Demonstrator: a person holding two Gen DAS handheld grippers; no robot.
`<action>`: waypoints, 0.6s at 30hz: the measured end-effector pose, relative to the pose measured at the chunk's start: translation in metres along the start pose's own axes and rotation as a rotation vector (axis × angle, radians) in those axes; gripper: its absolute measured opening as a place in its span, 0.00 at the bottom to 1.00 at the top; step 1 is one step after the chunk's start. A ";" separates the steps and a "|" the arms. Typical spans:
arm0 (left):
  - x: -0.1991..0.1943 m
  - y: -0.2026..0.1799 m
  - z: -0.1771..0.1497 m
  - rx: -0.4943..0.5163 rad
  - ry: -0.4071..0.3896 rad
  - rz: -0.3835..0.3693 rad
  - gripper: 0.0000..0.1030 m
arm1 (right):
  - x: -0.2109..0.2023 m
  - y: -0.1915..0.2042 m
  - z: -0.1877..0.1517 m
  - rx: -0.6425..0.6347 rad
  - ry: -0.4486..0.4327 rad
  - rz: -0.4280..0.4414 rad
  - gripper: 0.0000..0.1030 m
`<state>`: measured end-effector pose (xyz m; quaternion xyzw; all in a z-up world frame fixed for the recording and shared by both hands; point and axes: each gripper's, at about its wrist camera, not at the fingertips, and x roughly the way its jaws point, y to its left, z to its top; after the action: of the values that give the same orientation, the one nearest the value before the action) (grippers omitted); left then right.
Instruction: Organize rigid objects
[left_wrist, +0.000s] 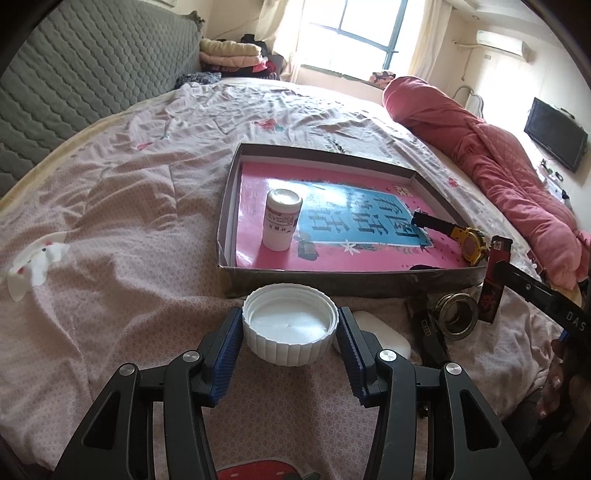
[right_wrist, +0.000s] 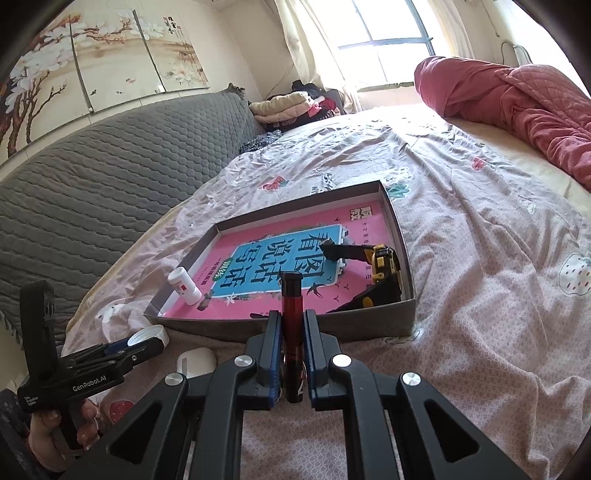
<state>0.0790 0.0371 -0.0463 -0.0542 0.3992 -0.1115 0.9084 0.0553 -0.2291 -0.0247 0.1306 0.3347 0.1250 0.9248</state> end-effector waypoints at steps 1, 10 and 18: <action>-0.001 0.000 0.000 0.002 -0.004 0.001 0.50 | -0.001 0.000 0.000 0.002 -0.002 0.001 0.11; -0.016 -0.009 0.003 0.027 -0.038 -0.005 0.50 | -0.014 0.004 0.003 -0.019 -0.040 -0.013 0.11; -0.025 -0.019 0.007 0.040 -0.057 -0.007 0.50 | -0.023 0.010 0.005 -0.037 -0.073 -0.017 0.11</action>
<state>0.0641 0.0252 -0.0203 -0.0405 0.3705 -0.1211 0.9200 0.0406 -0.2283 -0.0043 0.1153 0.2995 0.1185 0.9397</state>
